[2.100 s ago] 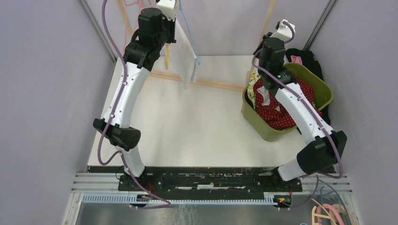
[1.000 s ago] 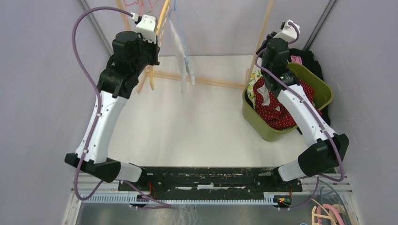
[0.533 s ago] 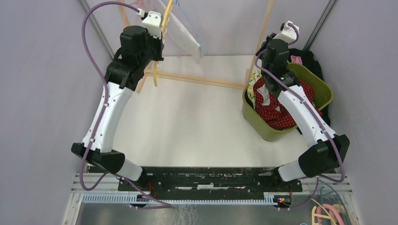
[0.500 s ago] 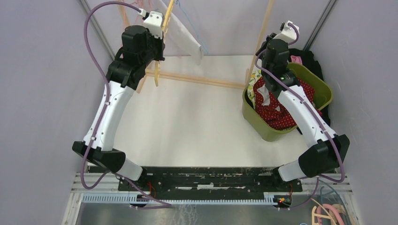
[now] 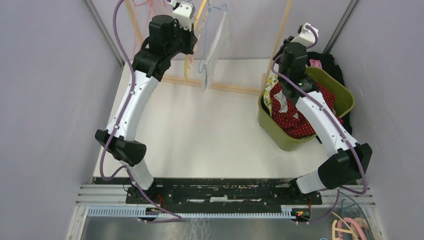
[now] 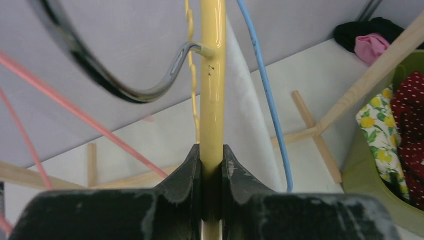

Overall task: Remove the skirt from the hanger
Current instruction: Place the hanger at the clothesline.

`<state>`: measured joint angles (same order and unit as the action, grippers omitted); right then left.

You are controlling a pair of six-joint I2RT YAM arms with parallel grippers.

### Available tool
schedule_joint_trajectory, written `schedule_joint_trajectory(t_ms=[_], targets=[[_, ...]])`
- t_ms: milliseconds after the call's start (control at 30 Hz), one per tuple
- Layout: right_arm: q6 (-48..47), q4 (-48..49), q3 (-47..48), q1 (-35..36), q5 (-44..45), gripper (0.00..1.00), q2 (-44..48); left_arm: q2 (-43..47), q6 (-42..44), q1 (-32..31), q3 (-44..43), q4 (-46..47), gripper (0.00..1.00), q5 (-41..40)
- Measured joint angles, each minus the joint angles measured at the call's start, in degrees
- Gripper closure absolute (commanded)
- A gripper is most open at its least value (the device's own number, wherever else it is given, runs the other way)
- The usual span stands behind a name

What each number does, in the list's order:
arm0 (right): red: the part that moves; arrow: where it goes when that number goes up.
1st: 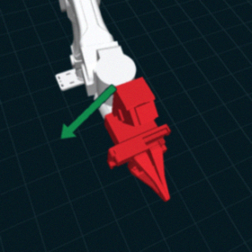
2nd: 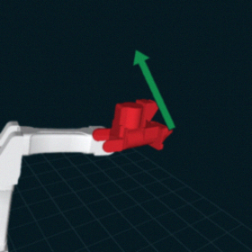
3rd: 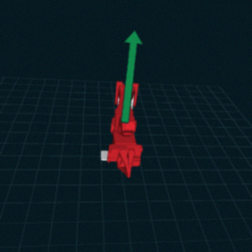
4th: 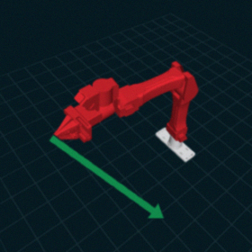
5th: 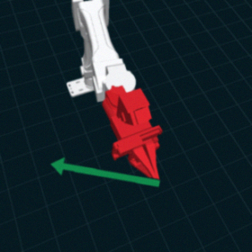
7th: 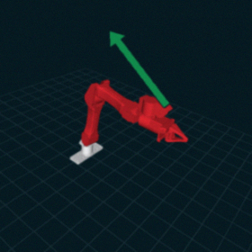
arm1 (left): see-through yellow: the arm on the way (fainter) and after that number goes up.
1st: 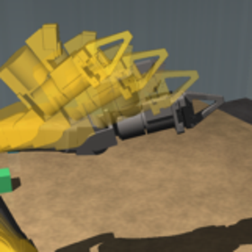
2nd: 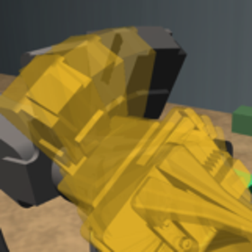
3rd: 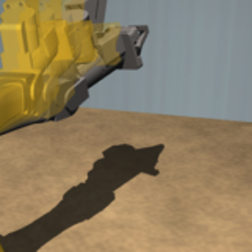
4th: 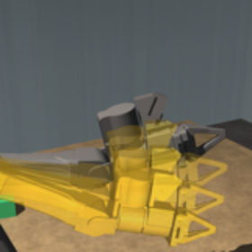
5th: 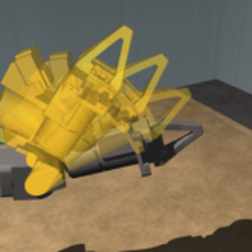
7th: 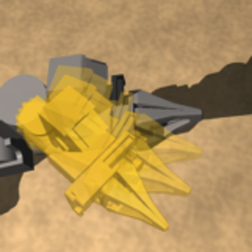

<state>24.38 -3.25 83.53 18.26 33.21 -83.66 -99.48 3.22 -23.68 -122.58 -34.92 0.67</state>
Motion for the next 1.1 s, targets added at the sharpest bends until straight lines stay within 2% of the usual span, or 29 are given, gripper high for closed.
schedule_joint_trajectory(t_ms=[233,433,900,1100], targets=[[-0.2,0.26,-0.02,0.0,0.09,0.8,-0.02,-1.57,-2.25,-2.97,-0.7,1.27,0.97,4.07],[-0.2,0.52,-0.02,0.0,0.09,0.8,-0.02,-1.62,-2.23,-3.48,-0.7,0.9,0.97,3.63],[0.02,0.81,-0.02,0.0,-0.07,0.81,-0.28,0.57,1.86,-3.56,1.77,-3.13,0.97,-8.48],[0.07,0.85,-0.02,0.0,-0.22,0.81,-0.42,-2.27,2.62,-2.93,-4.52,-5.38,0.97,-11.8]])
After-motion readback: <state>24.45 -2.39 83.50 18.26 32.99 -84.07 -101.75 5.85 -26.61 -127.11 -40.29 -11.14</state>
